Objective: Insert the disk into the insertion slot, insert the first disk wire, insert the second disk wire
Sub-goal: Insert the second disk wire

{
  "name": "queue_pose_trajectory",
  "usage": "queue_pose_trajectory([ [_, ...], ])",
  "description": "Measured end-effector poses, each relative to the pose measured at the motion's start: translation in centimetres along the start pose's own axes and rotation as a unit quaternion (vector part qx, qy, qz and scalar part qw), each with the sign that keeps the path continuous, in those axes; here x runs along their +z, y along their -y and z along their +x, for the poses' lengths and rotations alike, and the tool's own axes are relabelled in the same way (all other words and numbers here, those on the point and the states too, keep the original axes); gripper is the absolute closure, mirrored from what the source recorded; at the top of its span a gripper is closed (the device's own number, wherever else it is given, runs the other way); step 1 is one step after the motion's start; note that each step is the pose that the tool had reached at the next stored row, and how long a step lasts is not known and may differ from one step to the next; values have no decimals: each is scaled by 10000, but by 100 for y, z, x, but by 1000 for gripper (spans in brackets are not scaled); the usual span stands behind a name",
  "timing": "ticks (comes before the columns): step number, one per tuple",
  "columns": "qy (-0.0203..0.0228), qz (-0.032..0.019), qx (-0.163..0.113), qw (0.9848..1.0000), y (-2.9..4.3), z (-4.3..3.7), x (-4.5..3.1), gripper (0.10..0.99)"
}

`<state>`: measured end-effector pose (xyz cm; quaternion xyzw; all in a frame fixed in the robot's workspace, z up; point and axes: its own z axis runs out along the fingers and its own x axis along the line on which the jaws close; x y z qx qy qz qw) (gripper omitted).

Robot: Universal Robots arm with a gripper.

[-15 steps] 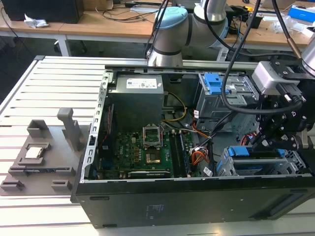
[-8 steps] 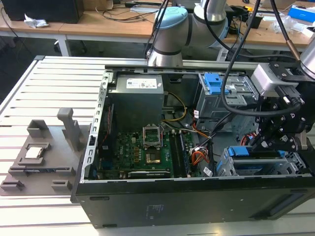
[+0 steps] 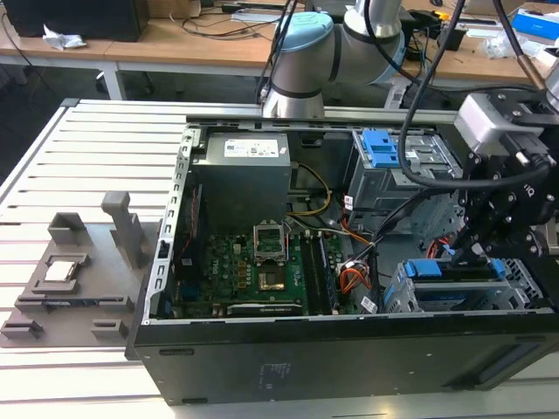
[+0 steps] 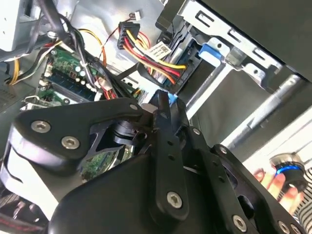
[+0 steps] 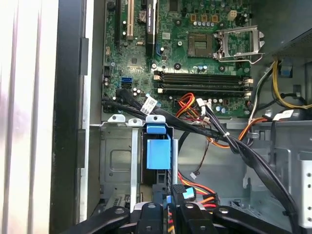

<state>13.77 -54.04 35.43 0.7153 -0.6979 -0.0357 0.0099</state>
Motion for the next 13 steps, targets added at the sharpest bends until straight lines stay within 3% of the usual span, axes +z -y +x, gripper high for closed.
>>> queue_pose_trajectory([
  [4,-25,-1,2,10000,-9,-37,-146,882],
  [6,-48,-1,3,10000,-15,-55,-250,980],
  [11,-57,-1,4,10000,-21,-59,-351,980],
  [13,-56,-2,3,10000,-22,-59,-359,980],
])
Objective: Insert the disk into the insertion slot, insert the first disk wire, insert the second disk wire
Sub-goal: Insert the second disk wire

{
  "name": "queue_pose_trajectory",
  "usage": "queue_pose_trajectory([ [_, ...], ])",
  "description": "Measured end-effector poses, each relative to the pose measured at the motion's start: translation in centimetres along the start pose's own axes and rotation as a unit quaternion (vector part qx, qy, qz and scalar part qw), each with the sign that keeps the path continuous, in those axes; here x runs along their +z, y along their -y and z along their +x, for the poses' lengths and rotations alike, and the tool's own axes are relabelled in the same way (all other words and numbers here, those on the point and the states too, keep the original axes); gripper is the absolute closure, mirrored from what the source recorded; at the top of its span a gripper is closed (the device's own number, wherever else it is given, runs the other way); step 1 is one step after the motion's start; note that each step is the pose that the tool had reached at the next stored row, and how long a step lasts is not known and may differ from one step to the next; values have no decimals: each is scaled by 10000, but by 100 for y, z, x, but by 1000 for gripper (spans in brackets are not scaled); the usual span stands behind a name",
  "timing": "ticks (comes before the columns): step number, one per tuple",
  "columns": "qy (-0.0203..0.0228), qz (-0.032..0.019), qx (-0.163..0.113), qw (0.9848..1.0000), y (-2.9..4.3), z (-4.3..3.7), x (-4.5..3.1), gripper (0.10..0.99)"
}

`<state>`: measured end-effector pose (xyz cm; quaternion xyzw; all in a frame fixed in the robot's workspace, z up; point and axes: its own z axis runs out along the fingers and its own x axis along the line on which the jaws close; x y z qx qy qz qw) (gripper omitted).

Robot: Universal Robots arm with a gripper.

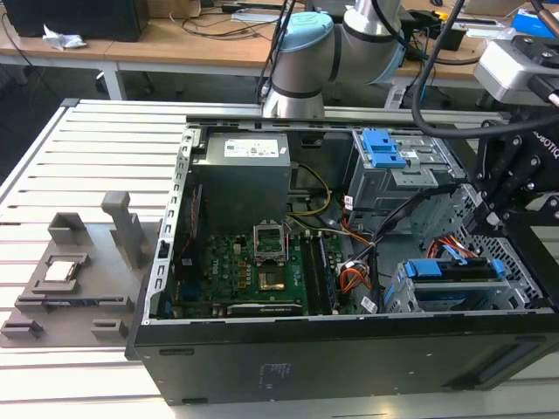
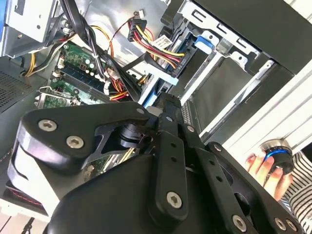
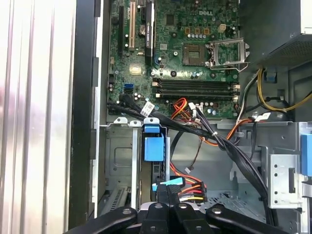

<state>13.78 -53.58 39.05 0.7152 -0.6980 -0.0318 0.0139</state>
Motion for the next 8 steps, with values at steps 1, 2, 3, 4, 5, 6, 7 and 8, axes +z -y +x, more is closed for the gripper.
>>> queue_pose_trajectory([
  [1,0,0,0,10000,0,0,0,980],
  [2,-1,0,0,10000,0,0,-2,980],
  [3,-1,0,0,10000,0,0,-2,980],
  [4,-1,0,0,10000,0,0,-2,980],
  [5,-1,0,0,10000,0,0,-2,980],
  [6,-1,0,0,10000,0,0,-2,980],
  [7,-1,0,0,10000,0,0,-2,980],
  [8,-1,0,0,10000,0,0,-2,980],
])
